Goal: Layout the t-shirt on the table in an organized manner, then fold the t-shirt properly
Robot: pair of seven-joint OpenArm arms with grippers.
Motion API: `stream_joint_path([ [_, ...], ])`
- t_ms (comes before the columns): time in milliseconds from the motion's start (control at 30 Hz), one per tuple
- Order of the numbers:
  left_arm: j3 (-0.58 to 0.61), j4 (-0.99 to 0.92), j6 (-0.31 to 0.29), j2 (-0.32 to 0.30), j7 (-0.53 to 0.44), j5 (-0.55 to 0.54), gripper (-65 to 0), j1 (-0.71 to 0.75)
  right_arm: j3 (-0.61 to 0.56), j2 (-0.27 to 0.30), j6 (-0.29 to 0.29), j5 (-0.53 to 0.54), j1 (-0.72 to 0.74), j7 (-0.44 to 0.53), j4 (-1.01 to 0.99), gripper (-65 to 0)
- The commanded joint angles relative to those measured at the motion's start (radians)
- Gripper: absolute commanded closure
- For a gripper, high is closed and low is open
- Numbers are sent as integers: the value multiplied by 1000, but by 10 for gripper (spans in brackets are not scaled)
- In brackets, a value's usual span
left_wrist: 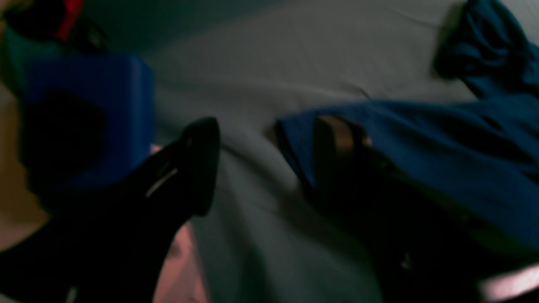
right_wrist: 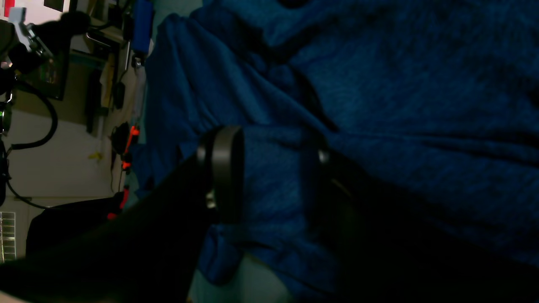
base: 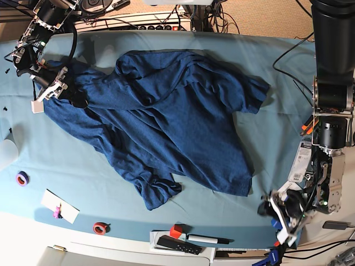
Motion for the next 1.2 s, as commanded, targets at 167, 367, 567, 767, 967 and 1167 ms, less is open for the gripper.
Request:
stream_joint_path([
  [167, -8, 14, -163, -56, 218, -377, -315, 85, 8, 38, 1, 31, 8, 17, 16, -225],
  [367, -8, 14, -186, -125, 357, -680, -315, 193, 14, 113, 1, 89, -3, 17, 16, -225],
  [567, -21, 15, -186, -282, 358, -764, -315, 177, 156, 136, 1, 129, -11, 17, 16, -226],
  [767, -40, 18, -186, -380, 365, -776, -315, 174, 365, 137, 1, 129, -14, 17, 14, -290],
  [967, -40, 18, -186, -398, 364, -776, -315, 179, 383, 126, 1, 128, -101, 17, 13, -355],
  [1167, -40, 18, -186, -399, 365, -775, -315, 185, 524, 32, 0, 119, -160, 17, 13, -355],
])
